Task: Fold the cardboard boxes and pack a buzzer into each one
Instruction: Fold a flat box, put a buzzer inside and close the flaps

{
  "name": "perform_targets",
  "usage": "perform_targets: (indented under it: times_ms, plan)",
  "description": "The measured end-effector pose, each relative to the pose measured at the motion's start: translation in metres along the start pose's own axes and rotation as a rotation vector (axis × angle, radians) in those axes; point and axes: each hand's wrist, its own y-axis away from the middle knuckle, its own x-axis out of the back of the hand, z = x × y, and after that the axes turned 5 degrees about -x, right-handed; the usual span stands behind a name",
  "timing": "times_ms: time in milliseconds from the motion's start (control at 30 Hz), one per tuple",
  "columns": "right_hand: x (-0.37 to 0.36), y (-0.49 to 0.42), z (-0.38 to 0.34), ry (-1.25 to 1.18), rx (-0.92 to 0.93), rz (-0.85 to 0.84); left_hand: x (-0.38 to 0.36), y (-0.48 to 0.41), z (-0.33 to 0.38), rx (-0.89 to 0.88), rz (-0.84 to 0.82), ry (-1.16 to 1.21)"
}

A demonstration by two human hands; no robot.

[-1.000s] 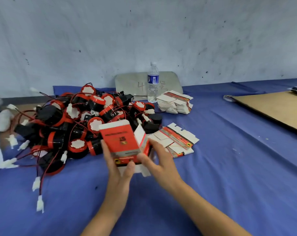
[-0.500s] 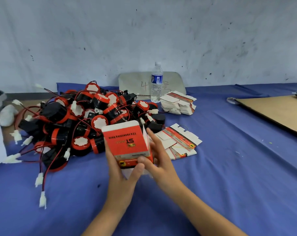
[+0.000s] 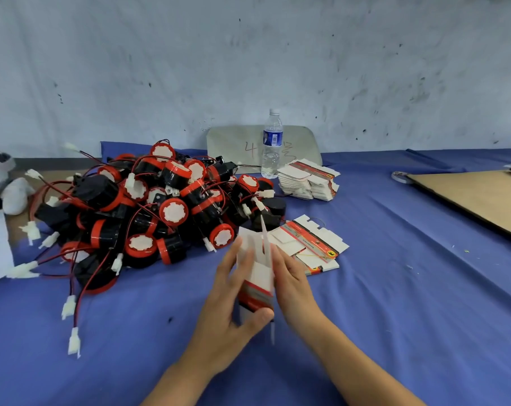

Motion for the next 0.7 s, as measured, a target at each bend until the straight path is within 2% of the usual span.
perform_targets:
  times_ms: [67,133,267,400,467,567,700]
  plan:
    - [0.002,0.003,0.002,0.032,0.004,-0.068,-0.004,0.000,0.001,0.010,0.007,-0.009]
    - [0.000,0.004,0.003,0.040,-0.019,-0.090,-0.005,0.000,-0.001,0.044,0.101,0.049]
    - [-0.005,-0.001,0.004,0.018,-0.072,-0.137,0.003,-0.004,-0.003,0.215,0.212,0.225]
    - [-0.002,-0.006,0.005,-0.093,-0.110,-0.108,0.004,-0.008,0.000,0.288,0.310,0.409]
    - [0.001,-0.009,0.007,-0.066,-0.098,-0.077,0.007,-0.010,0.000,0.369,0.404,0.568]
    - [0.004,-0.006,0.006,0.100,0.027,-0.091,0.018,-0.016,0.002,0.533,0.487,0.862]
    - [0.005,-0.003,0.008,0.517,0.287,-0.198,0.025,-0.016,-0.001,0.686,0.486,1.101]
